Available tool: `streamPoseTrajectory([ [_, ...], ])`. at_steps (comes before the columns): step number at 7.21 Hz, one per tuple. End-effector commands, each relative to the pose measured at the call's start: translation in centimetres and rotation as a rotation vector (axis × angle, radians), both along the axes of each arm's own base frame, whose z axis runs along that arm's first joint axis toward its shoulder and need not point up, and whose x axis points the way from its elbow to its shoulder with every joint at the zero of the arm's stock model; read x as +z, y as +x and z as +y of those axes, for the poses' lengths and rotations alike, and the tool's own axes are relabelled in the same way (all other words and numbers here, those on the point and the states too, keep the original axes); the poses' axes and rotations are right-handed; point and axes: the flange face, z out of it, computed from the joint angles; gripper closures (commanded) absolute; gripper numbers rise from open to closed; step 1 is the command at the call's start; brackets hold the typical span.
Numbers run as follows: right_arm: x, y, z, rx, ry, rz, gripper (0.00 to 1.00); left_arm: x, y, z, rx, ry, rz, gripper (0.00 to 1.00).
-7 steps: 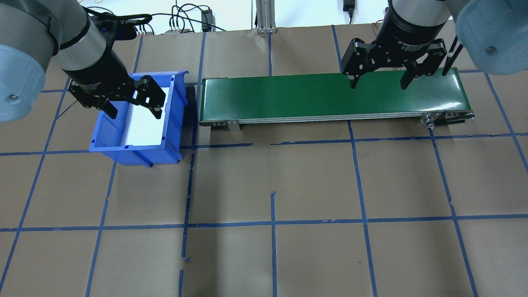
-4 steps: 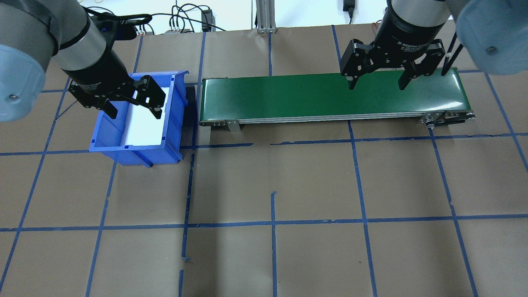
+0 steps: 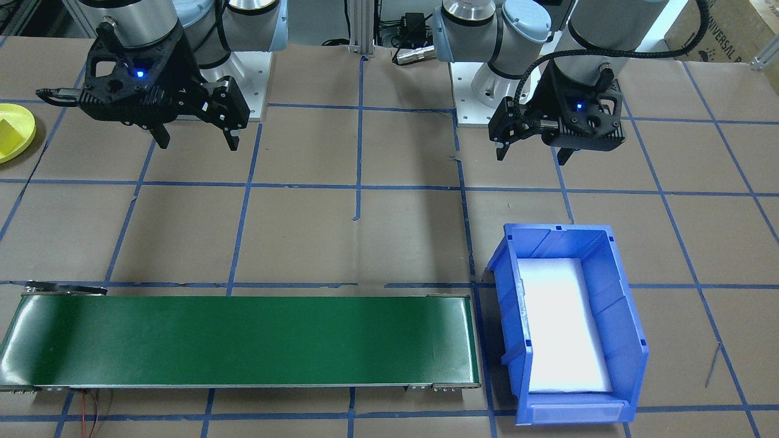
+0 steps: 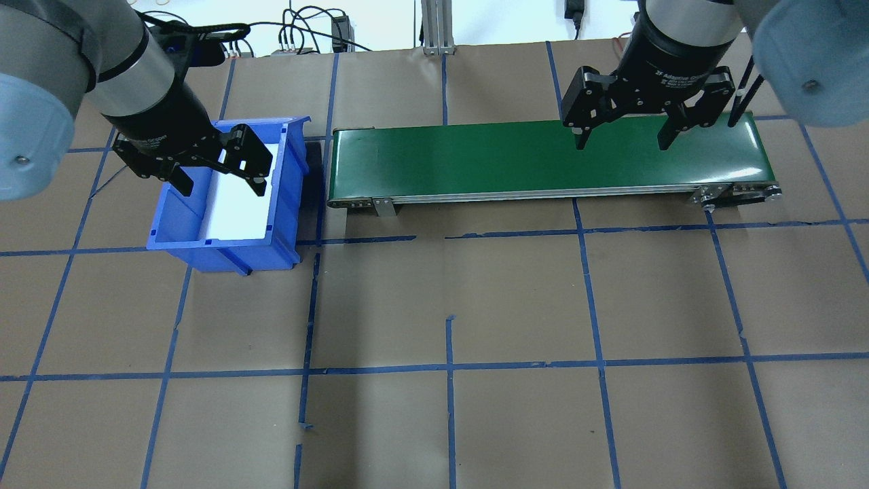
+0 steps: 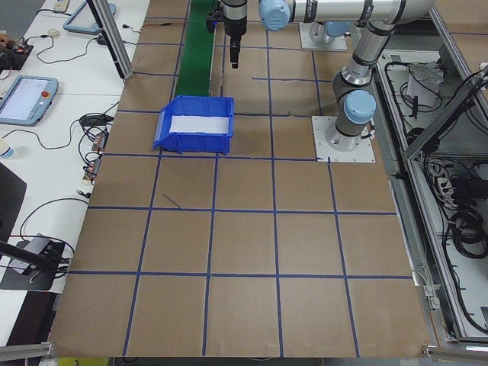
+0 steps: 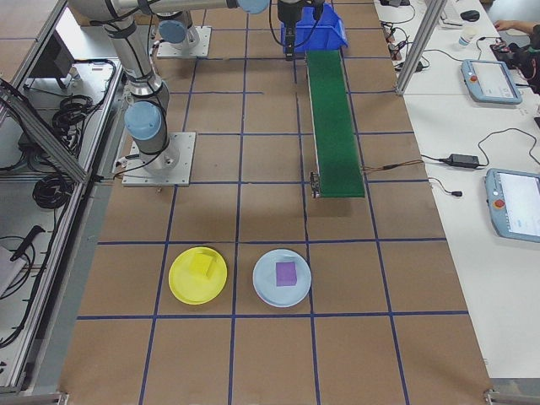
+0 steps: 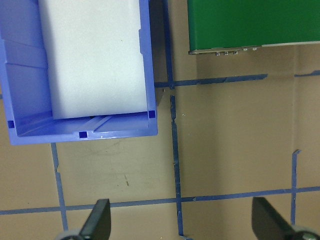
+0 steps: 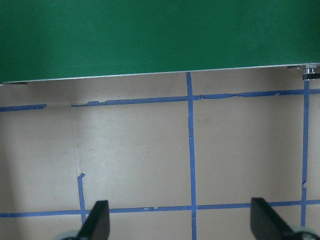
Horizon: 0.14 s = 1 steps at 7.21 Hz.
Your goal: Move block left to right into plate
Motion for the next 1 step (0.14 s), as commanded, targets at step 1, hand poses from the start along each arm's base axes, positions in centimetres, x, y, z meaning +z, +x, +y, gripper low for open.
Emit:
streamPoseTrajectory([
  [1, 0.01, -0.03, 0.09, -0.001, 0.000, 0.002, 0.00, 0.00, -0.04, 0.01, -0.001, 0.000, 0.000, 0.00],
])
